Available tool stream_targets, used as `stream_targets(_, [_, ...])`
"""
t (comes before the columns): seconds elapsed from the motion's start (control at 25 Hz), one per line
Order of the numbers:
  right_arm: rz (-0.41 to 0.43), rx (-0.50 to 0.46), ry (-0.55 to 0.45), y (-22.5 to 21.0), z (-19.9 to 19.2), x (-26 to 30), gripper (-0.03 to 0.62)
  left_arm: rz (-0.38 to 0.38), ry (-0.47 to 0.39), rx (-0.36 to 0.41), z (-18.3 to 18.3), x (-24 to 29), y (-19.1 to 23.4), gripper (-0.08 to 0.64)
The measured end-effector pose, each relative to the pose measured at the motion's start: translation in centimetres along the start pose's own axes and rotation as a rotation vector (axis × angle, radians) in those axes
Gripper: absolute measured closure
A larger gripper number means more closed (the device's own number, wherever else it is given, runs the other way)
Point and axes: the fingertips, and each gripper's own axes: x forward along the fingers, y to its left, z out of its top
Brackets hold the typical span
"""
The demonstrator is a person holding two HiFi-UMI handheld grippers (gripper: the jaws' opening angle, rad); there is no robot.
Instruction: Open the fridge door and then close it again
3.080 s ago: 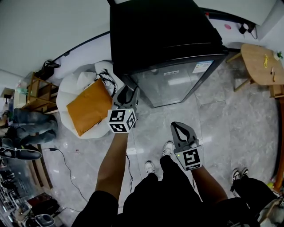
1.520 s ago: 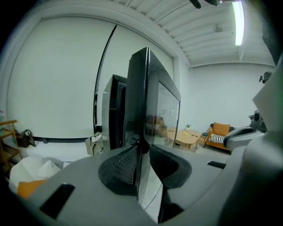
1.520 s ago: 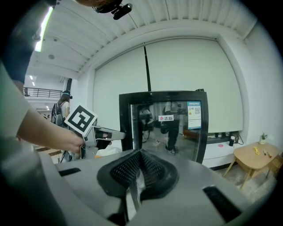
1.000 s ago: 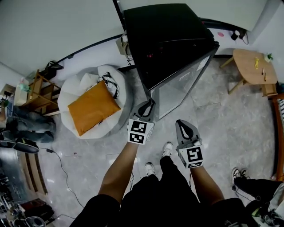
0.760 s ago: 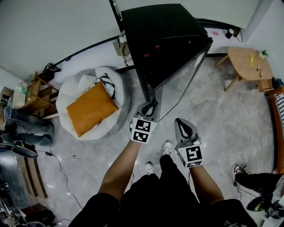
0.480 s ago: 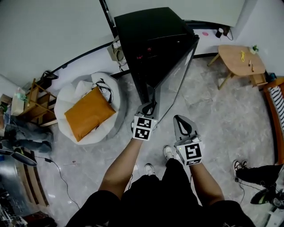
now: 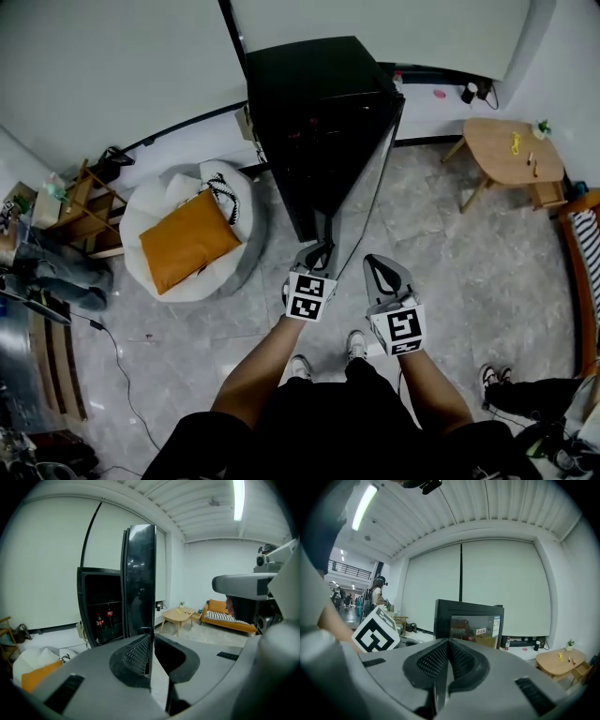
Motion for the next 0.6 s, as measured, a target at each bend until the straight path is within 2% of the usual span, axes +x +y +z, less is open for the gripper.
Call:
stream_targets(0.24, [0.024,0.102,-0.014,-3.3,-0.6,-1.4,0.572,0.024,-0.015,0.012,-0.2,0.4,-4.4,0.514])
stream_targets(0.44, [0.029,0.083,-0.002,-4.4,-1.8,-3.0,0.572,0.003,-0.023,0.012,-0.4,0.5,-7.9,0.514])
stream_targets(0.6, [0.018,0.053,0.011,-5.8,-2.4,-3.7,0.572,-0.044,-0.018,0.015,-0.4,1.0,-10.5,0.514])
